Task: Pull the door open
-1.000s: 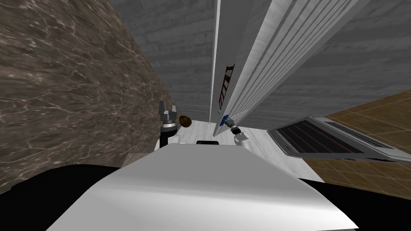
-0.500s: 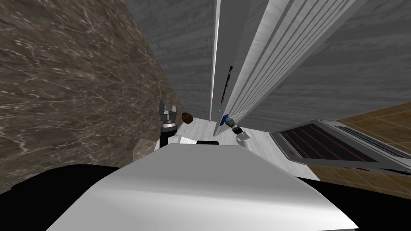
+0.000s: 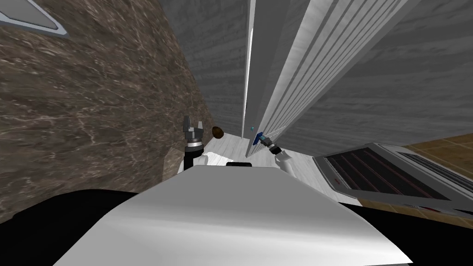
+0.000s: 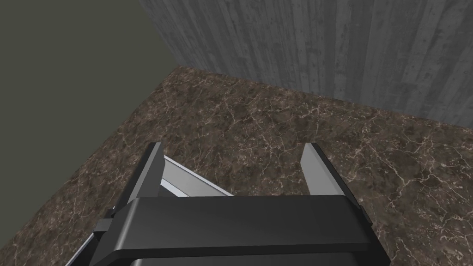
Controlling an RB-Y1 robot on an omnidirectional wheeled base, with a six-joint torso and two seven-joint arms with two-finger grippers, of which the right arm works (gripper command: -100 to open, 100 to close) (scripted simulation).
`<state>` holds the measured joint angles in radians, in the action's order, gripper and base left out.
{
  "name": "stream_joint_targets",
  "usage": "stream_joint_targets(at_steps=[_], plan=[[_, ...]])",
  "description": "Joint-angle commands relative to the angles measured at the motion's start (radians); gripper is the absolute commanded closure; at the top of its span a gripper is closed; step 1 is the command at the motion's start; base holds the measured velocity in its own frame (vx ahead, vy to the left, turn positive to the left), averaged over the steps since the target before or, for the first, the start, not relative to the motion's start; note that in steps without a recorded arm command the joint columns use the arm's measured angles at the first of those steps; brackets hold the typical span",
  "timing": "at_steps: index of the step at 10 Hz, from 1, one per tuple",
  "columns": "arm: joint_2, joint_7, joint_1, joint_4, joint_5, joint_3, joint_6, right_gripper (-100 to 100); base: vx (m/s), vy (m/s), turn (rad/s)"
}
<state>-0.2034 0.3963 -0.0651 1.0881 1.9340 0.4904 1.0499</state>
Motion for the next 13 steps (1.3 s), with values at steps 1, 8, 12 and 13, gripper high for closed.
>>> stream_joint_targets(at_steps=[1, 8, 12, 13], plan=[[-0.018, -0.013, -0.004, -0.019, 0.002, -0.003, 0.023, 100, -0.151, -0.168, 0.155], [-0.056, -0.007, 0.004, -0.047, 0.027, -0.012, 0.078, 100, -0.131, -0.12, 0.112], [-0.094, -0.004, 0.009, -0.076, 0.05, -0.018, 0.128, 100, -0.177, -0.166, 0.146], [-0.099, -0.003, 0.01, -0.08, 0.053, -0.019, 0.135, 100, -0.151, -0.163, 0.093]])
